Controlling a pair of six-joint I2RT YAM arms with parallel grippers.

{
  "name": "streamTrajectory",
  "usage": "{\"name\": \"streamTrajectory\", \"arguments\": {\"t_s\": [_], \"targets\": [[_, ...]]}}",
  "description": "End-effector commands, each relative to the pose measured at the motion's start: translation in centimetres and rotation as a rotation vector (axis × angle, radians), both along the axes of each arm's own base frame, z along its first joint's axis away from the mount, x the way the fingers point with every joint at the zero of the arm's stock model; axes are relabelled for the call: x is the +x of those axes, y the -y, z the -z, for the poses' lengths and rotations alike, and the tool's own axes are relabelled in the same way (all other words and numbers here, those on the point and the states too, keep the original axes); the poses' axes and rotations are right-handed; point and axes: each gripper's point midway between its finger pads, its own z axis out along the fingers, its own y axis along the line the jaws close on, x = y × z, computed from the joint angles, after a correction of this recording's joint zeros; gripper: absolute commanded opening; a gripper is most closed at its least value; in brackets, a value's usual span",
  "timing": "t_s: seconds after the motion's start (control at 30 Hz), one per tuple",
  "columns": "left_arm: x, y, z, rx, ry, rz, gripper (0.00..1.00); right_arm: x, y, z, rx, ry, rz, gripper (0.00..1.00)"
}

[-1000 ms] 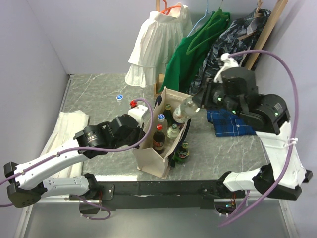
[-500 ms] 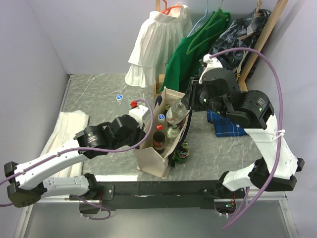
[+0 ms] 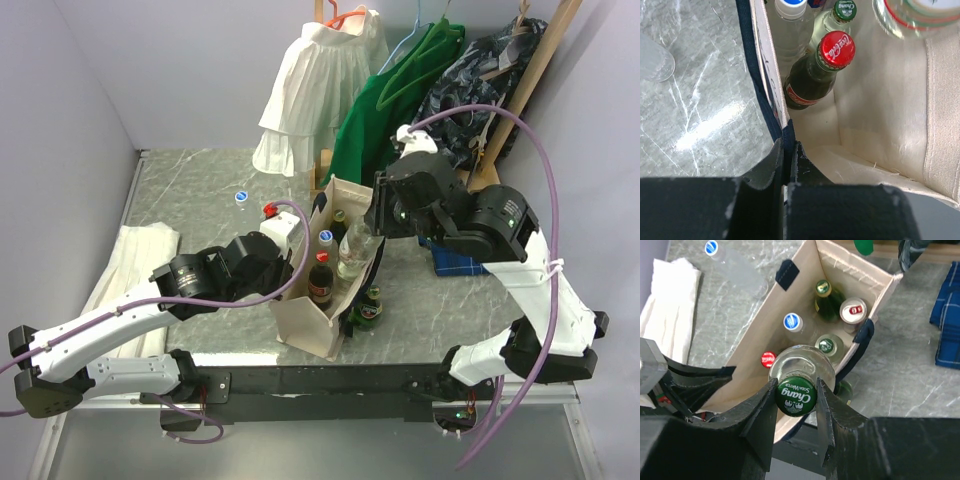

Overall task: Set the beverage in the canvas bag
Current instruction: Place the drink in the canvas bag.

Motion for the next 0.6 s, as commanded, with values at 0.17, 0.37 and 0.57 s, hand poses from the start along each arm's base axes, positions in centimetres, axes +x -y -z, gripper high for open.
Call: {"name": "streamTrajectory", "arguments": {"t_s": [0.17, 0.37, 0.57], "targets": [[0.6, 0.7, -1.1, -0.036, 0.042, -0.005, 0.01, -0.5, -0.7, 0.1, 0.105, 0.017, 0.037, 0.00], [0.7, 0.7, -0.9, -0.033, 0.043, -0.009, 0.01, -1.3, -1.6, 2.0, 0.096, -0.022, 0.014, 0.00], [0.7, 0.7, -0.8, -0.026, 0.042, -0.011, 0.01, -1.5, -2.4, 3.2, 0.082, -0.036, 0.005, 0.00]]}}
